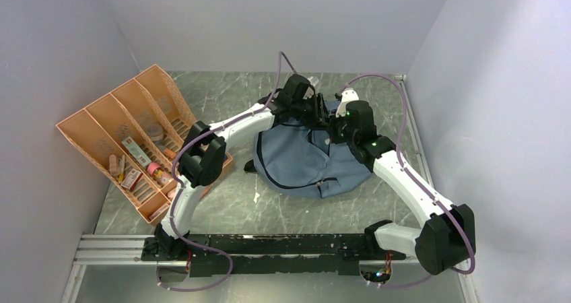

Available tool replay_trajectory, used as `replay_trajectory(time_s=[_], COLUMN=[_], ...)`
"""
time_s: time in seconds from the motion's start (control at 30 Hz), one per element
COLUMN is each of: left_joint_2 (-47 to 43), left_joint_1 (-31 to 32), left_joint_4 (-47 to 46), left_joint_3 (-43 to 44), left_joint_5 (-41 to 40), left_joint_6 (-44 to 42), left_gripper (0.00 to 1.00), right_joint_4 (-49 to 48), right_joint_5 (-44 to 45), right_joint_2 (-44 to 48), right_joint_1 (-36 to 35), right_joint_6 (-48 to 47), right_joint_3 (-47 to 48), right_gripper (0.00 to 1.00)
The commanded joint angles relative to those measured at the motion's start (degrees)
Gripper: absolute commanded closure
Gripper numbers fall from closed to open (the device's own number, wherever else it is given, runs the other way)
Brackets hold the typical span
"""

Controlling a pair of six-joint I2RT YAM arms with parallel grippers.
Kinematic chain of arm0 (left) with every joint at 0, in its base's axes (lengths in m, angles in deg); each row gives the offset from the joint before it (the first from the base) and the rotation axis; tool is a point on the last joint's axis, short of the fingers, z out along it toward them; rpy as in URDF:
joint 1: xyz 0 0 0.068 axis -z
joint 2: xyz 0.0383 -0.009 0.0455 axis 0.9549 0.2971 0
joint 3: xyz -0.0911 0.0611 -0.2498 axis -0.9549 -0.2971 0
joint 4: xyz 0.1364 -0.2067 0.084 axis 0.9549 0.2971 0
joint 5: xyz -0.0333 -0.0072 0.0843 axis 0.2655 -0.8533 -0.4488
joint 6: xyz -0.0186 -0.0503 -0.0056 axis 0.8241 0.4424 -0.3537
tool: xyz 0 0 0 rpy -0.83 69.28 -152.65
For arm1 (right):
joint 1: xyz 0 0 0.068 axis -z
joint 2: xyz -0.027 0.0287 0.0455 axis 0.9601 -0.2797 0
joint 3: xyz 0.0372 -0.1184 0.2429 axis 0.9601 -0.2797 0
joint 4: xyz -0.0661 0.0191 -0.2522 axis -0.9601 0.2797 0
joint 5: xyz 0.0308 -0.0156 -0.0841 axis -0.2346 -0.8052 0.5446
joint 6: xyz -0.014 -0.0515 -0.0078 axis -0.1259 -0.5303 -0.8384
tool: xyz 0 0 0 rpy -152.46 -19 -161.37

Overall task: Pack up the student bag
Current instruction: Place the stationery in the student bag, then pick up the stationery from the center of the board.

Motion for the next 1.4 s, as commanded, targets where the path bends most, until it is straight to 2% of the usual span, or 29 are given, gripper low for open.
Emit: replay_trajectory(time_s=[0.0,0.27,0.47,0.7,0.9,1.1,1.37], left_joint_2=[-1.0,-5.5,-12.1,-19.4,-26.6,-37.7,-53.2], left_joint_1=[-0.4,-0.4,-0.4,-0.4,-0.4,-0.4,-0.4], left_joint_4=[-5.7,-6.5,-4.8,-3.6,1.3,4.9,14.0], left_joint_3=[-0.5,-5.7,-12.4,-19.8,-26.1,-36.4,-48.5], left_joint_5=[-1.4,-0.9,-3.3,-6.0,-12.5,-20.6,-32.2], left_joint_6=[0.0,-3.9,-8.7,-14.5,-20.2,-23.5,-20.4], left_gripper=[0.53,0.6,0.6,0.6,0.66,0.66,0.64], right_joint_4=[-1.9,-2.2,-2.2,-2.2,-2.6,-2.6,-3.3], right_joint_5=[-4.1,1.3,7.7,8.8,9.1,10.0,9.8], right_joint_2=[1.6,3.1,3.6,2.9,2.7,2.9,2.6], right_joint_1=[-1.4,-1.3,-1.4,-1.3,-1.3,-1.4,-1.3], right_joint_6=[1.3,4.1,7.9,8.6,8.6,8.5,8.7], right_joint_3=[-0.3,-1.3,-1.6,-1.5,-2.3,-2.9,-3.4], right_gripper=[1.0,1.0,1.0,1.0,1.0,1.0,1.0])
